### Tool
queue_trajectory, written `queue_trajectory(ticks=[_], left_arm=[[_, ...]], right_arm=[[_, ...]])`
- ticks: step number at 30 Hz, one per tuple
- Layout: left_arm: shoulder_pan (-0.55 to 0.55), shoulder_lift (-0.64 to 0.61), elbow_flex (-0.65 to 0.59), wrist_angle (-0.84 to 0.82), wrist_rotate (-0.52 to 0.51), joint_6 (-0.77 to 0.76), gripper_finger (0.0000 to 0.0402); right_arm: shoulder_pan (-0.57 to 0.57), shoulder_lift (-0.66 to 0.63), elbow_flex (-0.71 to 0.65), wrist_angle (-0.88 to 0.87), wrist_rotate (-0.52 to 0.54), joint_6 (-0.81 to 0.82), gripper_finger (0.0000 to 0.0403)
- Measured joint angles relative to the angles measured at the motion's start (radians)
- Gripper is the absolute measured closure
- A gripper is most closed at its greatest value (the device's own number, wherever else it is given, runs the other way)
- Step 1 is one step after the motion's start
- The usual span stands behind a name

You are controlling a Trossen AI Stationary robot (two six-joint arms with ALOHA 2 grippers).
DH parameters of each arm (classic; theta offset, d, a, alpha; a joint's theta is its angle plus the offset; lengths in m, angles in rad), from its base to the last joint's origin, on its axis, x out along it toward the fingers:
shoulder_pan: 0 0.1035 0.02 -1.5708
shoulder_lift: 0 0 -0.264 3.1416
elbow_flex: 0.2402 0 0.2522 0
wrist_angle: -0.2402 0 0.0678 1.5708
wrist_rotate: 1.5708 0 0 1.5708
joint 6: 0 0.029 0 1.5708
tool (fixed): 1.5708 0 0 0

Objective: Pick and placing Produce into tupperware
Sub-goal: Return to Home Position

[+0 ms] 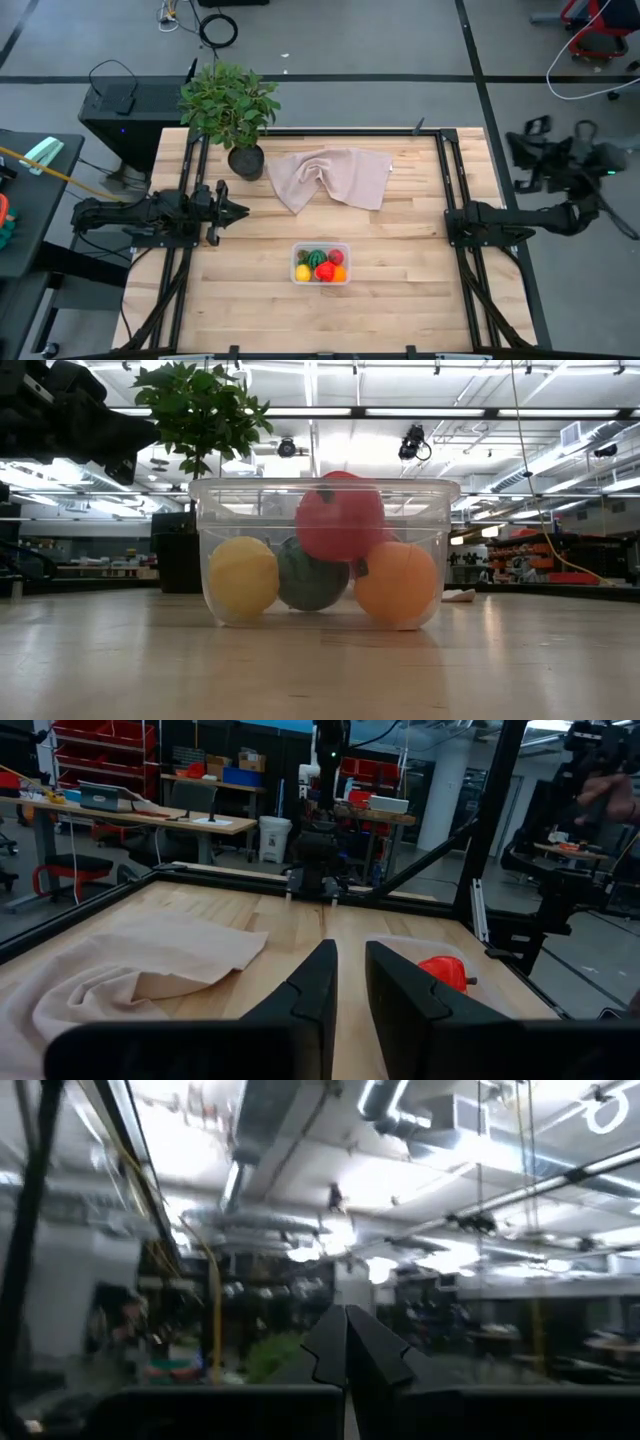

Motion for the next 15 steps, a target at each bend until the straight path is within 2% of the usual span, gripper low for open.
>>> queue_trajectory(ticks=[9,15], left_arm=[[0.000,0.000,0.000,0.000,0.000,0.000,0.0344],[0.000,0.000,0.000,0.000,0.000,0.000,0.0336]], right_arm=[[0.070,0.000,-0.397,0.497,0.036,0.091,0.0392],[0.070,0.000,-0.573,0.630,0.052,0.162,0.0392]])
